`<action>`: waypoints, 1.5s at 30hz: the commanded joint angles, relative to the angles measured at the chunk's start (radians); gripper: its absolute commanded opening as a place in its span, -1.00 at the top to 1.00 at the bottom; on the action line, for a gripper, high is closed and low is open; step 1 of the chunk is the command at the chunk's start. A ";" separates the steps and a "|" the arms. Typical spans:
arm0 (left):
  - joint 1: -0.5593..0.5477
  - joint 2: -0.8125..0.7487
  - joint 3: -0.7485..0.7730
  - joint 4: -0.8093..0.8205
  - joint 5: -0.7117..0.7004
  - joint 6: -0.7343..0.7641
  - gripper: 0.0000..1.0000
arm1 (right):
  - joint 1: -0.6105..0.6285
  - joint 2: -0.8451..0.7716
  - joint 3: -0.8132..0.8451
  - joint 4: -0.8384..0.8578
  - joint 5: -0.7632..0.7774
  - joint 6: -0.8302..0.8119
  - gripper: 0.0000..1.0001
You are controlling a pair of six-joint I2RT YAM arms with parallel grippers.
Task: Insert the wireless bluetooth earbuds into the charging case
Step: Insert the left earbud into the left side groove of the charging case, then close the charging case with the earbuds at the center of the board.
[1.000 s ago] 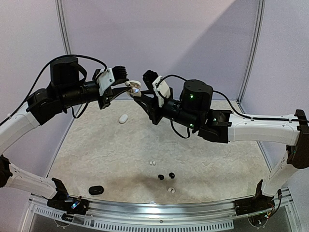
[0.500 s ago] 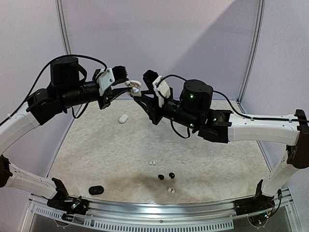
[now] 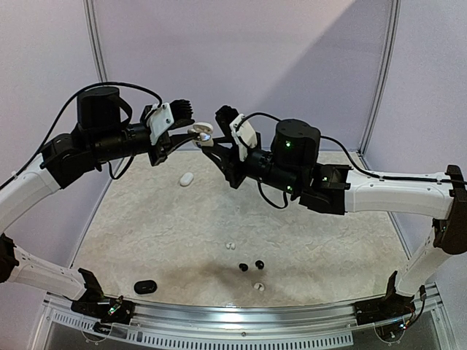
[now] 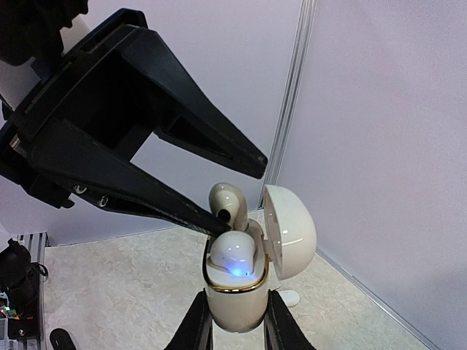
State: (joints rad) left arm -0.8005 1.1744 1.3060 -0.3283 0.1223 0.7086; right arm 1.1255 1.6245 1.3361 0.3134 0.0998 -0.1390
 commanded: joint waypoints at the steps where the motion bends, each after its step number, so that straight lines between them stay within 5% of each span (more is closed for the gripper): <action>1: -0.019 0.011 0.003 -0.034 0.002 -0.016 0.37 | 0.007 0.000 0.034 0.014 0.011 0.015 1.00; 25: -0.017 -0.049 0.066 -0.002 0.003 -0.108 0.19 | -0.046 -0.033 -0.016 -0.017 -0.046 0.112 1.00; 32: 0.022 0.012 0.085 -0.041 -0.181 -0.185 0.15 | -0.046 -0.088 -0.077 0.037 -0.228 0.089 1.00; 45: 0.024 -0.013 0.131 -0.151 -0.130 -0.164 0.17 | -0.039 -0.138 -0.094 -0.041 -0.285 0.099 1.00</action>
State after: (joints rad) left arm -0.7841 1.1950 1.3907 -0.3950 -0.0120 0.5129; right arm 1.0859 1.5219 1.2572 0.3031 -0.1432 -0.0494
